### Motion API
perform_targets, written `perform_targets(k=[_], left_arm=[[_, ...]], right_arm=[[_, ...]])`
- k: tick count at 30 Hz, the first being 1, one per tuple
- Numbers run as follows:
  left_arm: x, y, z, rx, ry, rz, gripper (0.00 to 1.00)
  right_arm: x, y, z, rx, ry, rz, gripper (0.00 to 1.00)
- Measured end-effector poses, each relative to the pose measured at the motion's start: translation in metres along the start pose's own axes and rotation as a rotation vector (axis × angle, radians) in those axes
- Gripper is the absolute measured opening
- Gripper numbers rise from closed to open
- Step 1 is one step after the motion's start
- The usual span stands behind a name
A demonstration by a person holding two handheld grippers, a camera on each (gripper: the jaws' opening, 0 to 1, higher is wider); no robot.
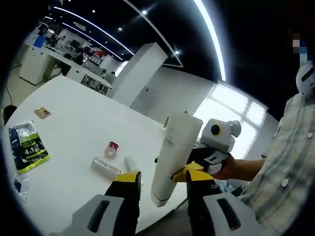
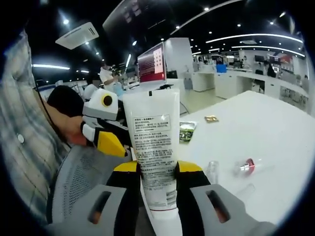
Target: Arrange the skincare products in the storage area until every visible bottle or jar stands upright without overlapping.
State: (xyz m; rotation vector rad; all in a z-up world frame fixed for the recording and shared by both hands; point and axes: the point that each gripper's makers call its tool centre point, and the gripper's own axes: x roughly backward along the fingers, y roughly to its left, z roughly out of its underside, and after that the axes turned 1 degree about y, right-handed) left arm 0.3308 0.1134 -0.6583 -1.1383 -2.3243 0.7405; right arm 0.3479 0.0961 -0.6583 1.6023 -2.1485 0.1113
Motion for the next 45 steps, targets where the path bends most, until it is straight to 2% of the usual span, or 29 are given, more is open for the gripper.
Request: perform_targets(k=[29,45], left_arm=[[-0.0009,0.0011,0.0020,0.006,0.008,0.003,0.37],[-0.0013,-0.0028,-0.0003,0.048,-0.009,0.038,0.38]], right_arm=[[-0.0018,-0.0003,0.0067,0.018,0.027,-0.002,0.25],[-0.0012,-0.0014,0.0011,-0.014,-0.001,-0.022,0.25]])
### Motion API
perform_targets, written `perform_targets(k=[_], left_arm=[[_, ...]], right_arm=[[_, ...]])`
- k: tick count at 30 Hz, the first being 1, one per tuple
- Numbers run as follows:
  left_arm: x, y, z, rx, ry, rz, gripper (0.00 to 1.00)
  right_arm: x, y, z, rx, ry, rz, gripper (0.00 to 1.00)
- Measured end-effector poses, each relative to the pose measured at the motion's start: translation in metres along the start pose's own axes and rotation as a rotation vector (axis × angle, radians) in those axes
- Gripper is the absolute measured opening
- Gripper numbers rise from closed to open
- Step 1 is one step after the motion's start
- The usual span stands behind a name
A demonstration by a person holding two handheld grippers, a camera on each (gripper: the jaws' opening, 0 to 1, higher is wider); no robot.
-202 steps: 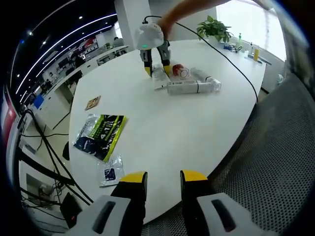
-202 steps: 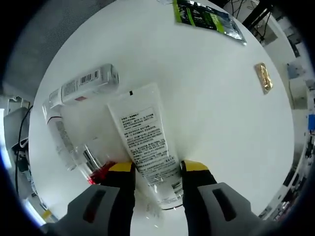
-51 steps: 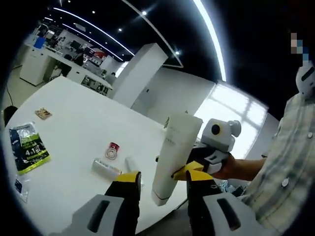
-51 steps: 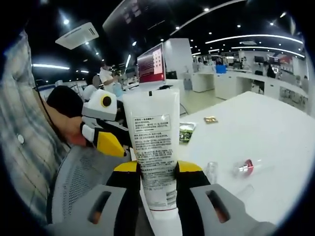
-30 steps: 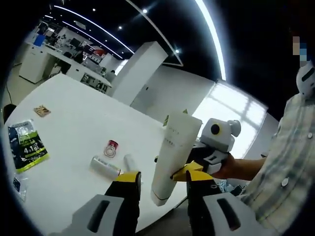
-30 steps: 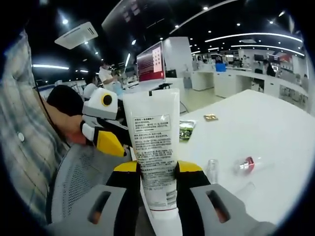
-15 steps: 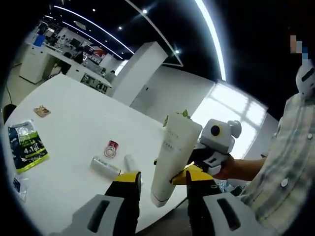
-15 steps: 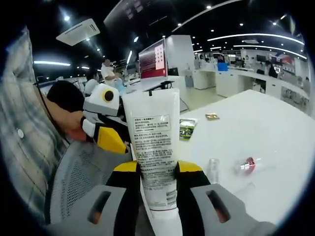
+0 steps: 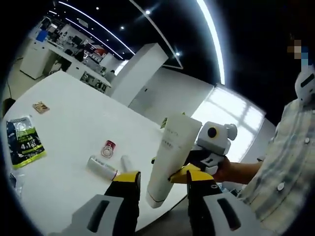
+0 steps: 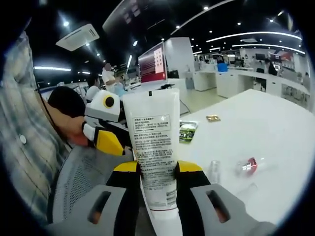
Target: Arrange the skincare products in the storage area until every visible bottle or jar stands upright without overlapping.
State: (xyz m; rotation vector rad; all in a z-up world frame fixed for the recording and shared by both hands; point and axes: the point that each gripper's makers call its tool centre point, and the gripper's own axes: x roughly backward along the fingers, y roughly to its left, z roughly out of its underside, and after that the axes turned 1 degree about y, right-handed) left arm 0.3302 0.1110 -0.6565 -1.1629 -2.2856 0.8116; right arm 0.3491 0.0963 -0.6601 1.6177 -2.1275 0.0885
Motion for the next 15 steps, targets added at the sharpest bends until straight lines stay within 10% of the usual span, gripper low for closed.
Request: perform_targets(k=[15], left_arm=[[-0.0004,-0.0003,0.0006,0.007,0.000,0.004,0.38]], right_arm=[[-0.0027,0.0048,0.0038,-0.003,0.010,-0.012,0.25]])
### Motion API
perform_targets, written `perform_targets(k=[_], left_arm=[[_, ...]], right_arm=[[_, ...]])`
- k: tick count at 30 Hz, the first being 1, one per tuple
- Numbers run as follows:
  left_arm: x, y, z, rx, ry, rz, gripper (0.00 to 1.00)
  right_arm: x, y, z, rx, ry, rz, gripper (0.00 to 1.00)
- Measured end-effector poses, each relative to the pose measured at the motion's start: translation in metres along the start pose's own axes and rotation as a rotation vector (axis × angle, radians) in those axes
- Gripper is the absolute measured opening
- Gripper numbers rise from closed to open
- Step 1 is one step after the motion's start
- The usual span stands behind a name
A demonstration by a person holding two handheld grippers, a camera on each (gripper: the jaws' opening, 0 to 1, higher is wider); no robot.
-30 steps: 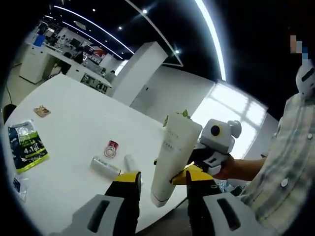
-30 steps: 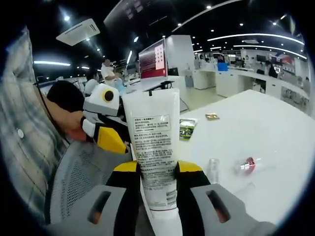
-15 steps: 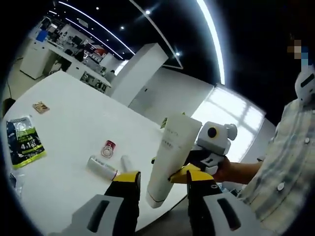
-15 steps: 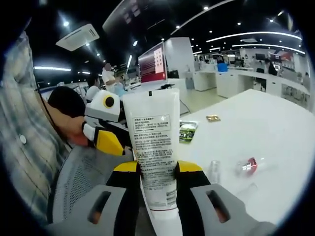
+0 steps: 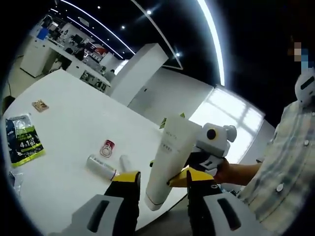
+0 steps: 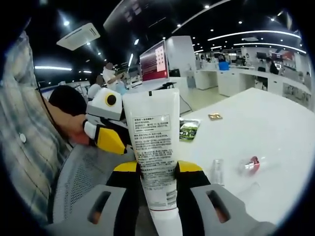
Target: Arrange the skincare products in the storage area until every visible bottle or jar stands upright without overlapping.
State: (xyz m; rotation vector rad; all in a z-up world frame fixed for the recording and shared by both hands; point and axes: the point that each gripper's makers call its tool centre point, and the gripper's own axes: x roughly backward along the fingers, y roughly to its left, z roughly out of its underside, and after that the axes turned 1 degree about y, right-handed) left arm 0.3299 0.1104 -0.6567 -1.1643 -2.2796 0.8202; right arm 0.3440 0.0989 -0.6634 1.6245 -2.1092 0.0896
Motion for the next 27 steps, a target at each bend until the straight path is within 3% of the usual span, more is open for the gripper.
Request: perform_targets(k=[14,27], left_arm=[[-0.0001,-0.0007,0.0003,0.005,0.001,0.007,0.38],[-0.0005,-0.0047,0.0001,0.030,-0.002,0.031,0.38]], right_arm=[[0.0012,0.0021,0.0042,-0.017,-0.003,-0.007,0.25],[0.0058,-0.0015,-0.0021,-0.104,-0.068,-0.023,0.24]])
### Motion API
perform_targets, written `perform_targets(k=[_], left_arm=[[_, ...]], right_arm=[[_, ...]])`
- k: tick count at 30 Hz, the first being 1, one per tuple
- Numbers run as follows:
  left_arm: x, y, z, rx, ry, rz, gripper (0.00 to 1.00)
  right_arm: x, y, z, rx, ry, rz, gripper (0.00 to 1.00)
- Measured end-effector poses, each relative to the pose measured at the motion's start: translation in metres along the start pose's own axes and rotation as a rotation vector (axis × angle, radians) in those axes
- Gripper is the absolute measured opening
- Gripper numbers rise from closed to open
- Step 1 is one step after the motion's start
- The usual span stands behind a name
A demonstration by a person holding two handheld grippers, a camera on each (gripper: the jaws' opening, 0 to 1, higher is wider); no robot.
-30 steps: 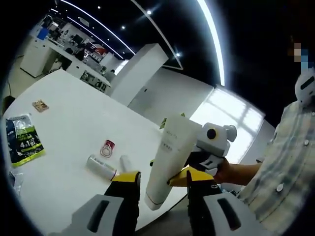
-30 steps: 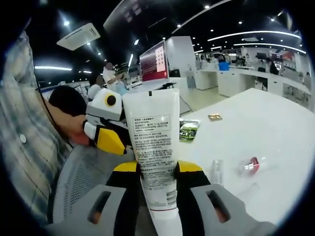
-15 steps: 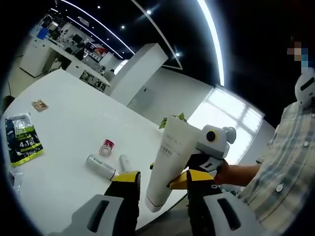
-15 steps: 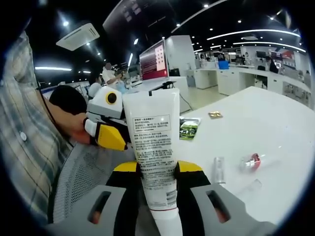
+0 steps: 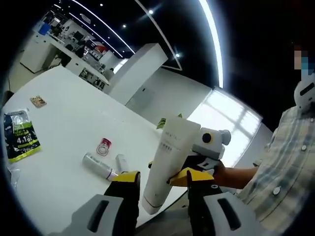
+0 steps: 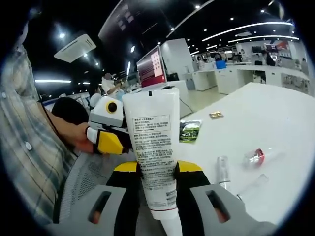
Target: Arrange the skincare products in the storage area until every visible bottle or jar stands upright without overlapping.
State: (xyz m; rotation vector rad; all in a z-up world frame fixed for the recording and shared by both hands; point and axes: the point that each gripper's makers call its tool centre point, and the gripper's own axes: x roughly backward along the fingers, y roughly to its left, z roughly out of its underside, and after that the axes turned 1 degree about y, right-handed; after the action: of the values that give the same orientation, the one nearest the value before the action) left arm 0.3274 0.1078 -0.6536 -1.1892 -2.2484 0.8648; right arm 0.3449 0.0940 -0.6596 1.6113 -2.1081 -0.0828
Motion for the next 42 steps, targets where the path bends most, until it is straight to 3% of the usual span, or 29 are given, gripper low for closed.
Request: perform_targets(k=[10,13,16,20,27,30,34,42], left_arm=[[-0.001,-0.009,0.000,0.008,0.000,0.050,0.39],[-0.003,-0.011,0.002,0.014,0.005,0.064,0.50],[-0.004,-0.011,0.002,0.017,0.002,0.065,0.59],[-0.004,-0.014,0.001,0.012,-0.001,0.079,0.61],[-0.004,-0.027,0.003,0.016,0.007,0.140,0.61],[-0.003,-0.036,0.006,-0.012,0.022,0.179,0.55],[-0.002,-0.044,0.008,-0.046,0.028,0.209,0.46],[-0.001,-0.041,0.011,-0.114,0.045,0.202,0.38]], right_arm=[[0.009,-0.010,-0.020,-0.080,-0.099,-0.007,0.24],[0.011,-0.008,-0.033,-0.103,-0.142,-0.039,0.24],[0.012,0.001,-0.050,-0.127,-0.203,-0.106,0.24],[0.014,0.019,-0.065,-0.126,-0.245,-0.222,0.24],[0.006,0.045,-0.063,-0.079,-0.170,-0.360,0.24],[0.004,0.055,-0.061,-0.075,-0.150,-0.415,0.24],[0.000,0.065,-0.058,-0.078,-0.136,-0.452,0.25],[-0.005,0.075,-0.054,-0.078,-0.105,-0.489,0.25]])
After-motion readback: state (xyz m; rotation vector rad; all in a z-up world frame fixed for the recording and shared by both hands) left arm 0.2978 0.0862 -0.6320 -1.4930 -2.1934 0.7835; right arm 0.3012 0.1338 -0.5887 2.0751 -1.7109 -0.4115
